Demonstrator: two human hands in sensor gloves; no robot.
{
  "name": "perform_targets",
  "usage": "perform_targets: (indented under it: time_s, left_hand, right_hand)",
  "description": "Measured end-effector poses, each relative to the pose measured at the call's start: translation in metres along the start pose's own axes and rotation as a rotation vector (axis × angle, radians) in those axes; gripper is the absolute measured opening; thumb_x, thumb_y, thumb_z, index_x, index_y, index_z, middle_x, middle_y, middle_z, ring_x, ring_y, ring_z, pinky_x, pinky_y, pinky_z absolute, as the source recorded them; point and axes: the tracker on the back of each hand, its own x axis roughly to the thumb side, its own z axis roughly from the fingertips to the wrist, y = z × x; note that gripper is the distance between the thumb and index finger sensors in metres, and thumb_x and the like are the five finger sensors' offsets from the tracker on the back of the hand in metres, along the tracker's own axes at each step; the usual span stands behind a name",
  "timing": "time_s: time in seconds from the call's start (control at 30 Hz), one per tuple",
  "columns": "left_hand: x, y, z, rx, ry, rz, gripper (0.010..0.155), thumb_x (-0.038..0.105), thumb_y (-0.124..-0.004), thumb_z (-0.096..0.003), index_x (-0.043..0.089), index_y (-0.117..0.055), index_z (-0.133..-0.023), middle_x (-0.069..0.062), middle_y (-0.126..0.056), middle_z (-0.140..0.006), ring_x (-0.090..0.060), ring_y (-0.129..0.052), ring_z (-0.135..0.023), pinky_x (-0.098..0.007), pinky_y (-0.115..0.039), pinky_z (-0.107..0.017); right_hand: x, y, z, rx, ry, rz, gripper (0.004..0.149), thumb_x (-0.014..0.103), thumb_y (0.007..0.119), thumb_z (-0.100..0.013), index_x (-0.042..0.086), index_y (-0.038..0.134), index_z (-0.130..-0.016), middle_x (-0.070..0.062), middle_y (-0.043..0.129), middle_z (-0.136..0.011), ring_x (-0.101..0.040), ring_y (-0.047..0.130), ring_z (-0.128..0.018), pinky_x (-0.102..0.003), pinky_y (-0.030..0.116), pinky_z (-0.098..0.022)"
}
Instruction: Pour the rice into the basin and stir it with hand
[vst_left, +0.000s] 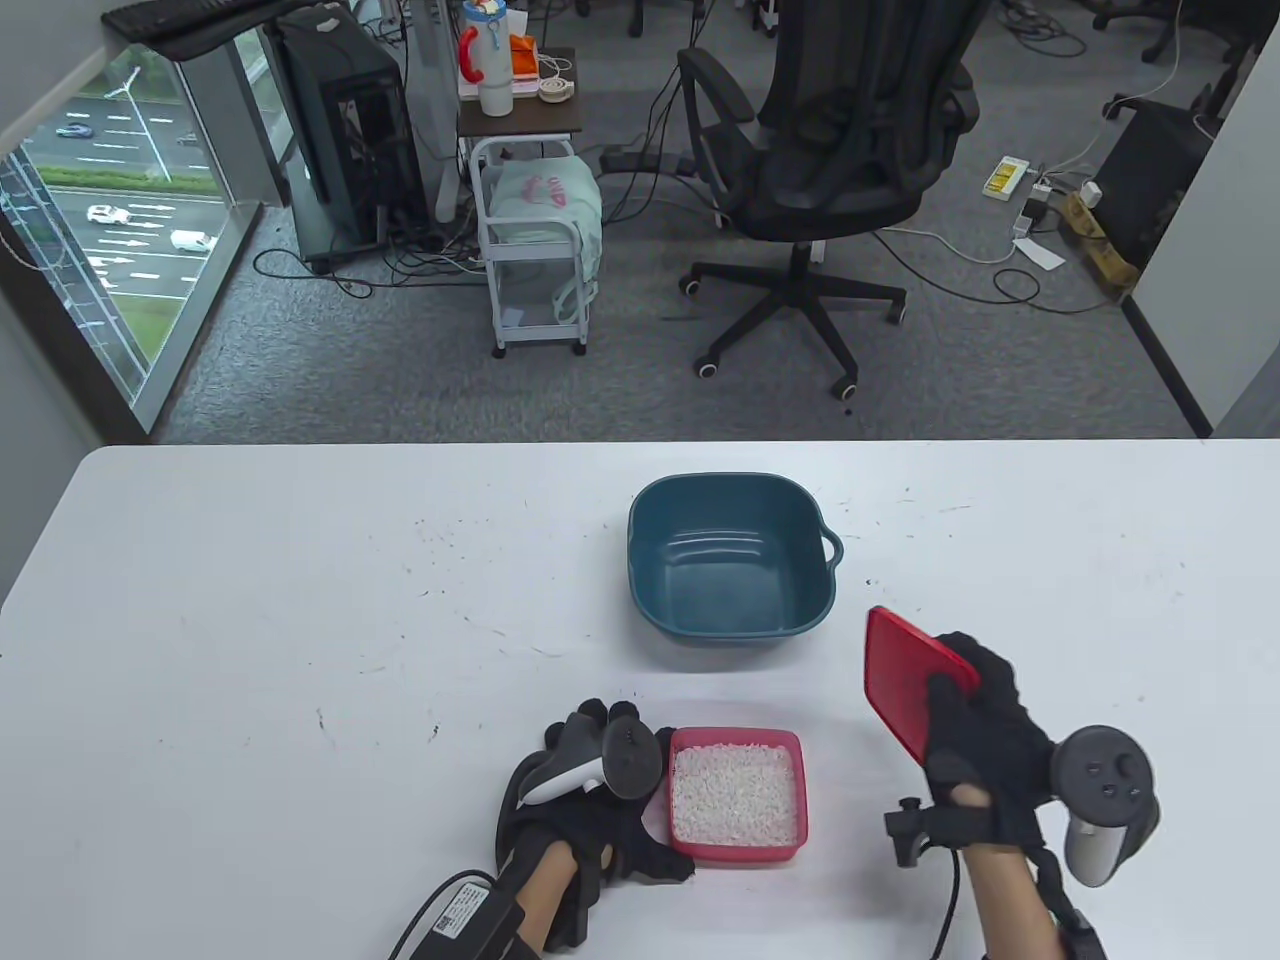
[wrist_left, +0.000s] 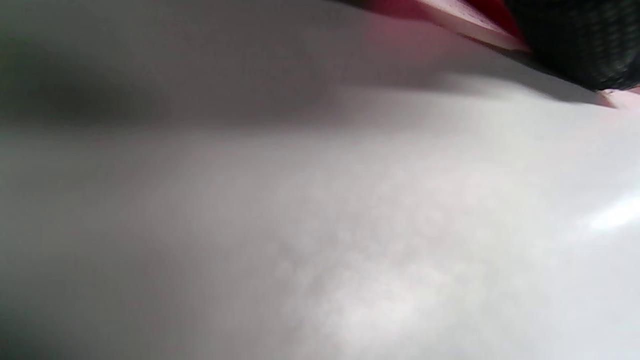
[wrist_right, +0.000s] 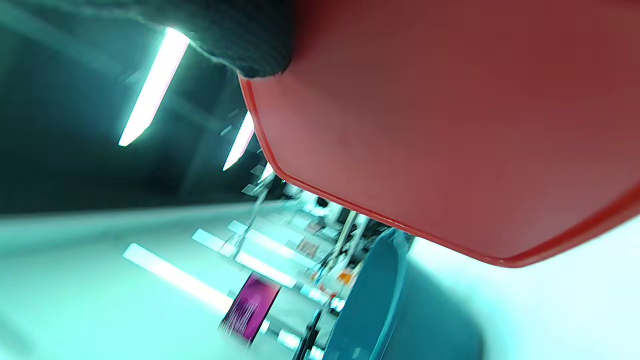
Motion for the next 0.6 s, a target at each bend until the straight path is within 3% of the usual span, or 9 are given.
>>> perform_targets:
  time_s: [0.1, 0.27, 0.33, 0.43, 0.5, 0.53, 0.6]
  left_hand:
    - [0.000, 0.000, 0.000, -0.001, -0.001, 0.000, 0.127, 0.078, -0.082, -0.0227, 0.035, -0.002, -0.112, -0.020, 0.017, -0.111, -0.057, 0.017, -0.098, -0.079, 0.002, -0.062]
    - [-0.001, -0.001, 0.000, -0.003, 0.000, -0.003, 0.127, 0.078, -0.081, -0.0227, 0.035, -0.001, -0.112, -0.020, 0.017, -0.111, -0.057, 0.017, -0.098, -0.078, 0.002, -0.062]
    - [-0.001, -0.001, 0.000, -0.005, 0.000, -0.004, 0.127, 0.078, -0.081, -0.0232, 0.035, -0.001, -0.112, -0.020, 0.018, -0.111, -0.057, 0.017, -0.098, -0.078, 0.002, -0.063]
    - [-0.001, -0.001, 0.000, -0.005, 0.000, -0.004, 0.127, 0.078, -0.081, -0.0232, 0.035, -0.001, -0.112, -0.020, 0.018, -0.111, -0.057, 0.017, -0.098, -0.078, 0.002, -0.063]
    - [-0.001, -0.001, 0.000, -0.005, -0.001, -0.003, 0.127, 0.078, -0.081, -0.0234, 0.035, -0.001, -0.112, -0.020, 0.018, -0.111, -0.056, 0.017, -0.098, -0.078, 0.002, -0.063]
    - [-0.001, -0.001, 0.000, -0.005, 0.000, -0.004, 0.127, 0.078, -0.081, -0.0233, 0.035, -0.001, -0.112, -0.020, 0.018, -0.111, -0.057, 0.017, -0.098, -0.078, 0.002, -0.063]
    - [-0.001, -0.001, 0.001, -0.006, -0.001, -0.005, 0.127, 0.078, -0.080, -0.0234, 0.035, -0.001, -0.112, -0.020, 0.018, -0.111, -0.057, 0.018, -0.098, -0.078, 0.002, -0.063]
  right_hand:
    - [-0.037, -0.020, -0.014, -0.082, 0.183, -0.049, 0.051, 0.021, 0.088, -0.033, 0.005, 0.081, -0.080, -0.027, 0.085, -0.083, -0.041, 0.107, -0.049, -0.052, 0.096, -0.030]
    - [-0.073, -0.026, -0.021, -0.156, 0.344, -0.231, 0.054, 0.020, 0.087, -0.034, 0.006, 0.074, -0.084, -0.031, 0.069, -0.092, -0.037, 0.106, -0.058, -0.046, 0.098, -0.037]
    - [-0.082, -0.025, -0.023, -0.154, 0.396, -0.213, 0.055, 0.019, 0.086, -0.035, 0.006, 0.070, -0.086, -0.033, 0.061, -0.095, -0.038, 0.103, -0.063, -0.047, 0.097, -0.041]
    - [-0.084, -0.028, -0.026, -0.162, 0.427, -0.061, 0.057, 0.021, 0.087, -0.035, 0.005, 0.069, -0.086, -0.035, 0.059, -0.095, -0.040, 0.102, -0.062, -0.046, 0.096, -0.039]
    - [-0.078, -0.028, -0.027, -0.159, 0.419, 0.212, 0.057, 0.028, 0.091, -0.033, 0.006, 0.077, -0.083, -0.034, 0.060, -0.096, -0.047, 0.095, -0.058, -0.054, 0.088, -0.033]
    - [-0.073, -0.028, -0.027, -0.175, 0.415, 0.441, 0.057, 0.035, 0.092, -0.031, 0.007, 0.082, -0.079, -0.032, 0.064, -0.094, -0.043, 0.097, -0.056, -0.050, 0.089, -0.032]
    - [-0.069, -0.027, -0.028, -0.169, 0.403, 0.612, 0.060, 0.043, 0.092, -0.030, 0.007, 0.085, -0.078, -0.032, 0.066, -0.093, -0.042, 0.095, -0.057, -0.050, 0.087, -0.033]
